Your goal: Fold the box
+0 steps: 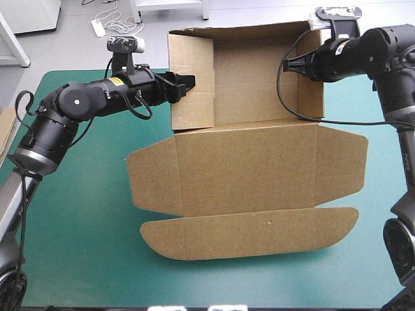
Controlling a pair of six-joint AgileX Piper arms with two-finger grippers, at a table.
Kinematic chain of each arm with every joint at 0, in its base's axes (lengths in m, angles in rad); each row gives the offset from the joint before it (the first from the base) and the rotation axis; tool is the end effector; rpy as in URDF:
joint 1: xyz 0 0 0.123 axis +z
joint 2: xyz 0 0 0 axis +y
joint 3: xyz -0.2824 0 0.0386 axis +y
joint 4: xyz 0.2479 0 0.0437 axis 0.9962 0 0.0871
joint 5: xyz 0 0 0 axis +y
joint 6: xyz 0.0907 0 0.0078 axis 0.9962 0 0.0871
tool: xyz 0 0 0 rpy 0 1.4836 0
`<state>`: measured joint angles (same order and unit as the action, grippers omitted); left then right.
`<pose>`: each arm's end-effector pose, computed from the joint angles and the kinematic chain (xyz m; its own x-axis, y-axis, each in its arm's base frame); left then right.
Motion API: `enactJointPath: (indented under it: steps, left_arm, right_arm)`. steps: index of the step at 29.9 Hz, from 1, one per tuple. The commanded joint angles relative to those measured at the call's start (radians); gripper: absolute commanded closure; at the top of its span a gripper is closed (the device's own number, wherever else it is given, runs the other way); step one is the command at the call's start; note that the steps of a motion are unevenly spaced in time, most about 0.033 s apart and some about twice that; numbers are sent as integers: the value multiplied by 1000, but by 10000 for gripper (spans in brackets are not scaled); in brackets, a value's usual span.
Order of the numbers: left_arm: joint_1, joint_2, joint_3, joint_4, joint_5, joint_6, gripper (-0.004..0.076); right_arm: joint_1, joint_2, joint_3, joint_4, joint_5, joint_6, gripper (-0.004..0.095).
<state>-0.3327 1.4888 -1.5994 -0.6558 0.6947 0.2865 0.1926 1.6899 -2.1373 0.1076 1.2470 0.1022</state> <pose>0.3045 -0.1429 0.4468 -0.5022 -0.0649 -0.8623 0.5359 0.7593 -0.3693 0.3369 0.0751 0.4863 -0.6705 0.0072 -0.7418 -0.1765 0.9697 0.1690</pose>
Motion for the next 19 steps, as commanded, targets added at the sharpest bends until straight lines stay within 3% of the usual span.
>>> enactJointPath:
  steps: [1, 9, 15, 19]
  left_arm:
    - [-8, -1, -69, 124, 2, -142, 263]
    - [-78, 98, -208, 535, 194, -443, 272]
    - [-126, 169, -300, 694, 347, -534, 370]
    - [-124, 192, -302, 705, 373, -537, 464]
  right_arm:
    - [5, -24, -26, 89, -1, 17, 920]
    - [110, 30, -26, 8, -17, 51, 919]
    - [226, 91, -26, -143, -15, 116, 919]
    - [245, 129, -26, -150, -15, 167, 919]
